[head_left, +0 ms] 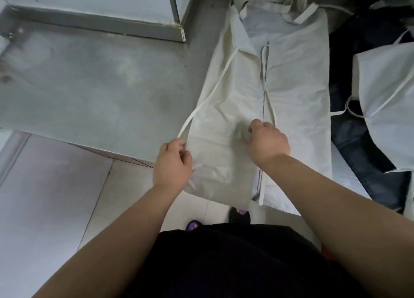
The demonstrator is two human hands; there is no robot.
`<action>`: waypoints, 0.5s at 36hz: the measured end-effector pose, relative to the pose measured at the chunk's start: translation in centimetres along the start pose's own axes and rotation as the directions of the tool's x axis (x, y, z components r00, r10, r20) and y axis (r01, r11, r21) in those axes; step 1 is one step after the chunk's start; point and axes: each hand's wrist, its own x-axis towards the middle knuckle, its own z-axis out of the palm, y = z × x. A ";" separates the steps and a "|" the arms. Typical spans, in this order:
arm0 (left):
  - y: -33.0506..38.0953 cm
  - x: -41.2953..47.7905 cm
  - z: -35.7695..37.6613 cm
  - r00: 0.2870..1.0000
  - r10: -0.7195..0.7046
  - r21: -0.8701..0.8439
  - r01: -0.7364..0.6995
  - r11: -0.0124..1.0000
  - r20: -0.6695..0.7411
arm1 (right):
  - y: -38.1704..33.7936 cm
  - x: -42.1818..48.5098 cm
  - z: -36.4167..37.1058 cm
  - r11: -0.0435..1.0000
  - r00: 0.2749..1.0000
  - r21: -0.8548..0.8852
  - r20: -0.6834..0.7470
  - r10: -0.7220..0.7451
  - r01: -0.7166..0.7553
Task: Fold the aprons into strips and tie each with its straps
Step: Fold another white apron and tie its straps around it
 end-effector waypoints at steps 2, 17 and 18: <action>0.0 -0.4 0.0 0.999 -0.036 -0.044 0.035 0.998 -0.032 | -0.9 -0.5 0.2 0.995 0.993 0.029 0.063 -0.101 0.099; -3.8 -3.4 -2.1 0.773 -0.170 -0.459 0.522 0.719 0.612 | -2.8 -2.2 1.5 0.995 0.981 0.085 0.182 -0.073 0.058; -3.9 -3.5 -2.3 0.767 -0.152 -0.442 0.506 0.741 0.623 | -2.9 -2.2 1.6 0.995 0.982 0.080 0.180 -0.065 0.052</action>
